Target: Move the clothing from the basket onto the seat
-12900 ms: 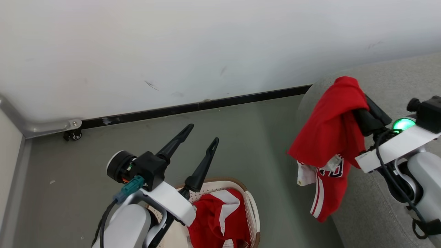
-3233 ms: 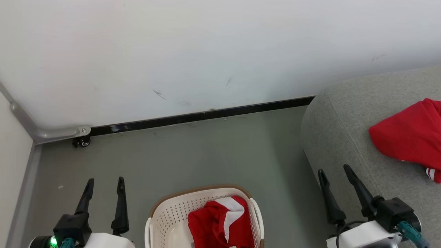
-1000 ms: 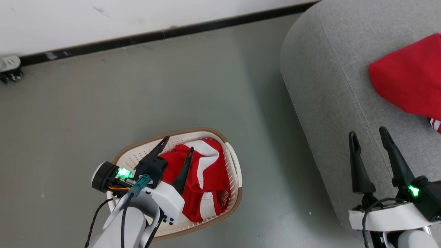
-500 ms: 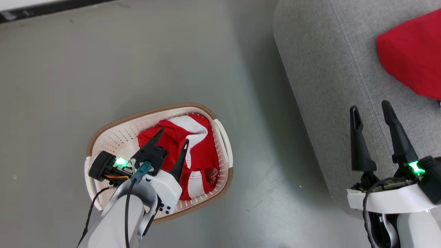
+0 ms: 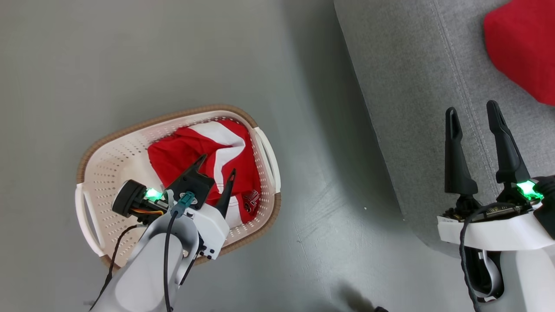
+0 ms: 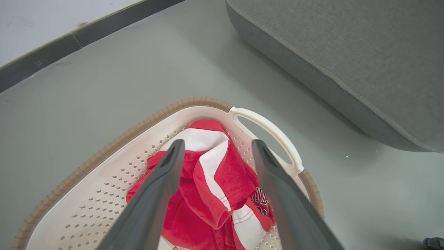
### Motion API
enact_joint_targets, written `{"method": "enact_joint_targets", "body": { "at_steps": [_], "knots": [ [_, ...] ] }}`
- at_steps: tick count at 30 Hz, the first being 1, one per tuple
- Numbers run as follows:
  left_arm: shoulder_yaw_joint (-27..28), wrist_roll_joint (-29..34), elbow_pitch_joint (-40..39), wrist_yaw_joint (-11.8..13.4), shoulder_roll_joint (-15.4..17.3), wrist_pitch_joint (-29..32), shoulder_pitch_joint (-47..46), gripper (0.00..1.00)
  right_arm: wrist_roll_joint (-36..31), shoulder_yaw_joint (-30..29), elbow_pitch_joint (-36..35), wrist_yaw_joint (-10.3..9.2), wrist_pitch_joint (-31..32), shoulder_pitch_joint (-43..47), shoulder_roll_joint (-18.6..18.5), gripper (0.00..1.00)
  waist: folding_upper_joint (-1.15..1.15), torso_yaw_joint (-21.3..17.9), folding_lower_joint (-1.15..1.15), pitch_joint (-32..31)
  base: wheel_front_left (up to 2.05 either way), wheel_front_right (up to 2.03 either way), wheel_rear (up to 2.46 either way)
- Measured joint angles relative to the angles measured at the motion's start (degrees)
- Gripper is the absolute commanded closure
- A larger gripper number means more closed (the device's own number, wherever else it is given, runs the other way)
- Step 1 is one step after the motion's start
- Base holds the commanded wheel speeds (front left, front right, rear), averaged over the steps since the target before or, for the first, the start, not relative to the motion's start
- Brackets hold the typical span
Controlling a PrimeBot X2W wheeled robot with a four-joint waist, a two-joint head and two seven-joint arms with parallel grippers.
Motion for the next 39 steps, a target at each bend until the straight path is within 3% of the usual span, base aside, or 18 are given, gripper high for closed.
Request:
{"method": "enact_joint_targets", "body": {
  "at_steps": [26,39],
  "knots": [
    [0.56,0.63,8.87,0.42,1.32,0.57,-5.59,0.00,2.63,2.31,2.93,0.00,-0.88,-7.04,0.00,0.00,0.00,-3.82,0.00,9.63,0.00,0.00,0.00],
    [2.29,0.63,13.46,3.68,2.14,3.18,-7.69,0.00,3.98,2.40,3.54,0.00,-0.89,-9.77,0.00,0.00,0.00,-4.54,0.00,11.78,0.00,0.00,0.00]
  ]
}}
